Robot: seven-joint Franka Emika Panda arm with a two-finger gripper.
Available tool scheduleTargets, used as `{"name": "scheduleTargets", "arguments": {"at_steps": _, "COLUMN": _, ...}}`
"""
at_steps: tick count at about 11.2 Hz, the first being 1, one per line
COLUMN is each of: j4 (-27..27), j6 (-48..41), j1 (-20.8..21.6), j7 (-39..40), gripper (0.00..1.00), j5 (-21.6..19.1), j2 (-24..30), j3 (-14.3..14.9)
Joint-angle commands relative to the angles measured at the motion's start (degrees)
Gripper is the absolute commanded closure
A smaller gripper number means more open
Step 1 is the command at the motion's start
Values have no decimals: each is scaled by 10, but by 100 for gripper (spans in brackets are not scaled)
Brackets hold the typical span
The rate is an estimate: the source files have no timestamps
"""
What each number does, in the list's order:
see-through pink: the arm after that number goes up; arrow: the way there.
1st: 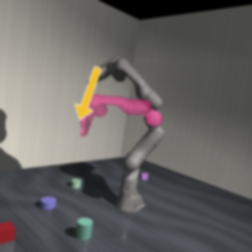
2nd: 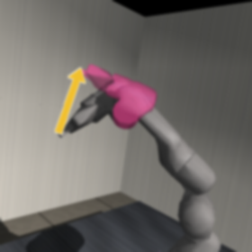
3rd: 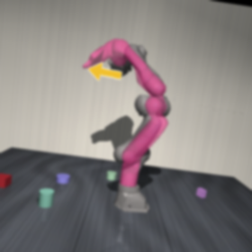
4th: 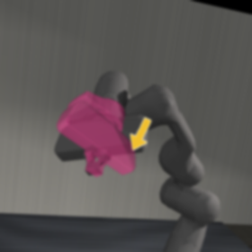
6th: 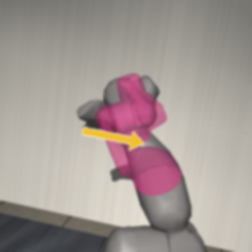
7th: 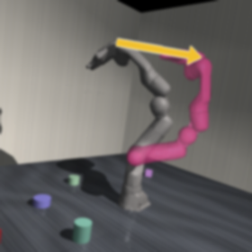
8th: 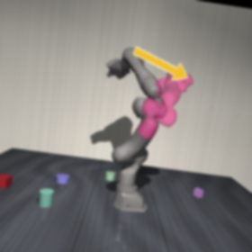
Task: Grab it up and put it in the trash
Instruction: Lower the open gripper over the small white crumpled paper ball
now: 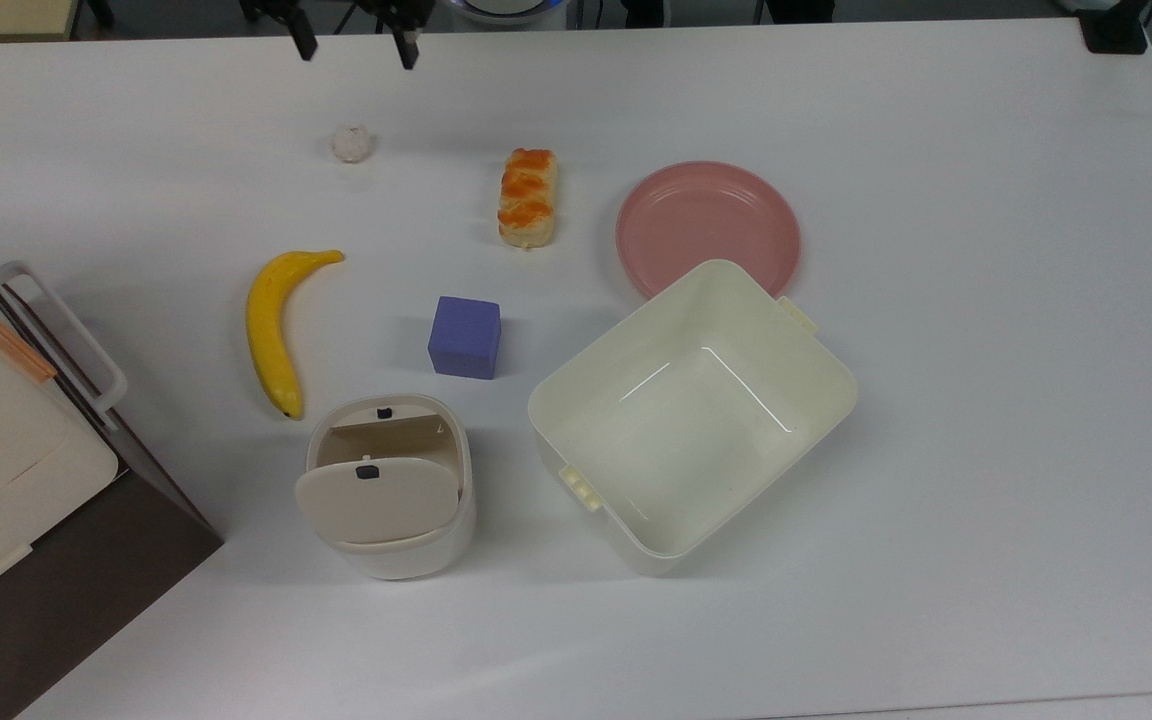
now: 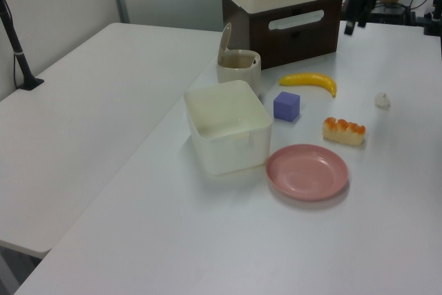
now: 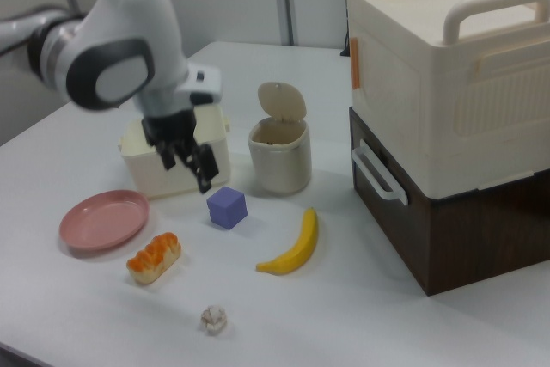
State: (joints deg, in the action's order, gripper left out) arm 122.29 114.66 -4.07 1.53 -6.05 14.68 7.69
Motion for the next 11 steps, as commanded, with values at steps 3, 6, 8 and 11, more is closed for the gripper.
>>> {"name": "scheduleTargets", "arguments": {"at_steps": 3, "j4": 166, "j6": 129, "j1": 9, "j7": 9, "gripper": 0, "j5": 23, "j2": 55, "j3": 7}}
{"name": "scheduleTargets", "arguments": {"at_steps": 6, "j4": 208, "j6": 146, "j1": -17, "j7": 37, "gripper": 0, "j5": 46, "j2": 64, "j3": 8}}
{"name": "scheduleTargets", "arguments": {"at_steps": 8, "j4": 237, "j6": 183, "j1": -37, "j7": 51, "gripper": 0, "j5": 49, "j2": 66, "j3": 9}}
{"name": "scheduleTargets", "arguments": {"at_steps": 11, "j4": 260, "j6": 210, "j1": -47, "j7": 65, "gripper": 0, "j5": 60, "j2": 52, "j3": 9}}
